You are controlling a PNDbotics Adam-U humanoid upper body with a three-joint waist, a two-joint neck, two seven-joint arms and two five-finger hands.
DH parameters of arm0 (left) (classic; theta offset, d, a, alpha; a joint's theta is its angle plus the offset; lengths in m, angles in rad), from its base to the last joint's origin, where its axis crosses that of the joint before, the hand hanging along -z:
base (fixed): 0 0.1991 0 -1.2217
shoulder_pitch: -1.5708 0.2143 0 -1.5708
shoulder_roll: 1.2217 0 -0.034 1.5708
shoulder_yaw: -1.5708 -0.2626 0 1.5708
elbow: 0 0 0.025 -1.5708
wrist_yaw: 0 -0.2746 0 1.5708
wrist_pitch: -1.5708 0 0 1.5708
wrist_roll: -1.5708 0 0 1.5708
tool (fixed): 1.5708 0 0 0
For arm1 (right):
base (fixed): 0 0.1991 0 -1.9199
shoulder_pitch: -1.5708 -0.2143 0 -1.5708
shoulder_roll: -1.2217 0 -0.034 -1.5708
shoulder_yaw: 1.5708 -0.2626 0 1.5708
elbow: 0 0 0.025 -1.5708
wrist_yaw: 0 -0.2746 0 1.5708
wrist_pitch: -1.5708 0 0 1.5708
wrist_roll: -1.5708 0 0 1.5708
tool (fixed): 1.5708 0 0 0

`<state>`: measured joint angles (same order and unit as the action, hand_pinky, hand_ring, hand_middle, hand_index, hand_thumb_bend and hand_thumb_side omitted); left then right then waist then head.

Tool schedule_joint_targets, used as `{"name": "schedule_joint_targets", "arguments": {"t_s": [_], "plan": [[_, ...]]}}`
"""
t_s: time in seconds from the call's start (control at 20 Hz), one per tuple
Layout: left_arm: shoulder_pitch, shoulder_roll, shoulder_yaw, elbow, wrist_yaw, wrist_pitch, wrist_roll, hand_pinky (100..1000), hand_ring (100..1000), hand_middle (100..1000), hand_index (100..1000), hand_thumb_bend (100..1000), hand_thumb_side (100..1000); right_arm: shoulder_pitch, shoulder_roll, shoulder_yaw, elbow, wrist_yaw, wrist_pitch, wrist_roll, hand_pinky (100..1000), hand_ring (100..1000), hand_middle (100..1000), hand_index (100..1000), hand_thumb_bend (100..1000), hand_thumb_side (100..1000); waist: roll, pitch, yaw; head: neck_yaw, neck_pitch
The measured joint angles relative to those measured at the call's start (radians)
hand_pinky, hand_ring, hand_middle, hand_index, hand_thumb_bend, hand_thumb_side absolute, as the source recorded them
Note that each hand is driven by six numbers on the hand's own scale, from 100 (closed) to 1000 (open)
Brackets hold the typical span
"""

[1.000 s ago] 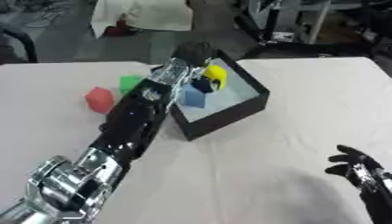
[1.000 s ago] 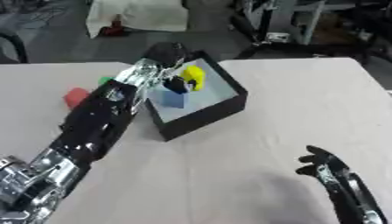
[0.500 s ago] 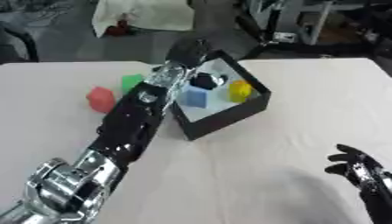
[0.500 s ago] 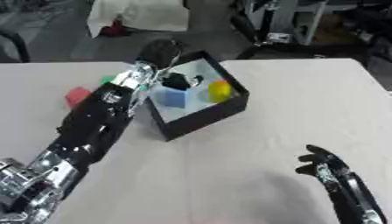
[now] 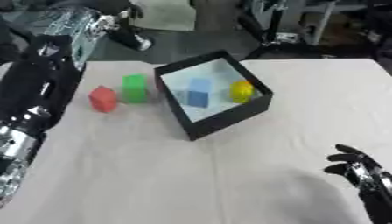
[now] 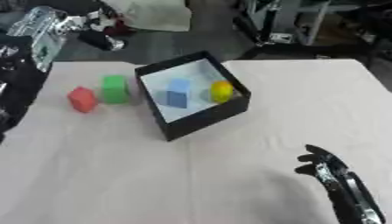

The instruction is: Pick up objects on the table and place them in the box.

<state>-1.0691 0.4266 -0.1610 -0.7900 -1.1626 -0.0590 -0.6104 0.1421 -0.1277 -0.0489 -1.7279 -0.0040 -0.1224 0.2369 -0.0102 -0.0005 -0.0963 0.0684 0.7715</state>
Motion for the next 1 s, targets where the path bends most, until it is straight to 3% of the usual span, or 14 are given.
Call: {"name": "schedule_joint_targets", "arguments": {"t_s": [0.15,0.35,0.5,0.75,1.0], "plan": [[0.039,0.017,0.015,0.028,-0.013,0.025,-0.101,734,706,800,921,440,594,0.0,0.0,0.0,0.0,0.0,0.0,-0.001,759,609,648,841,100,724,0.0,0.0,0.0,-0.001,0.0],[0.066,0.018,0.047,0.08,-0.045,0.073,-0.143,720,696,801,926,446,595,0.0,0.0,-0.001,0.0,0.0,0.001,-0.003,759,609,648,841,100,723,0.0,0.0,0.0,-0.001,0.0],[0.072,0.014,0.069,0.107,-0.074,0.114,-0.125,718,692,806,930,478,634,0.0,0.0,-0.001,0.0,0.0,0.001,-0.003,759,609,648,841,100,723,0.0,0.0,0.0,-0.001,0.0],[0.084,-0.005,0.101,0.146,-0.121,0.191,-0.048,714,687,807,933,458,643,0.0,0.0,-0.001,0.0,0.0,0.0,-0.003,759,609,649,841,100,723,0.0,0.0,0.0,-0.002,0.0],[0.102,-0.028,0.121,0.182,-0.123,0.245,0.019,711,681,808,935,419,606,0.0,0.0,-0.001,0.0,0.0,0.0,-0.004,759,609,649,841,100,724,0.0,0.0,0.0,-0.005,0.0]]}}
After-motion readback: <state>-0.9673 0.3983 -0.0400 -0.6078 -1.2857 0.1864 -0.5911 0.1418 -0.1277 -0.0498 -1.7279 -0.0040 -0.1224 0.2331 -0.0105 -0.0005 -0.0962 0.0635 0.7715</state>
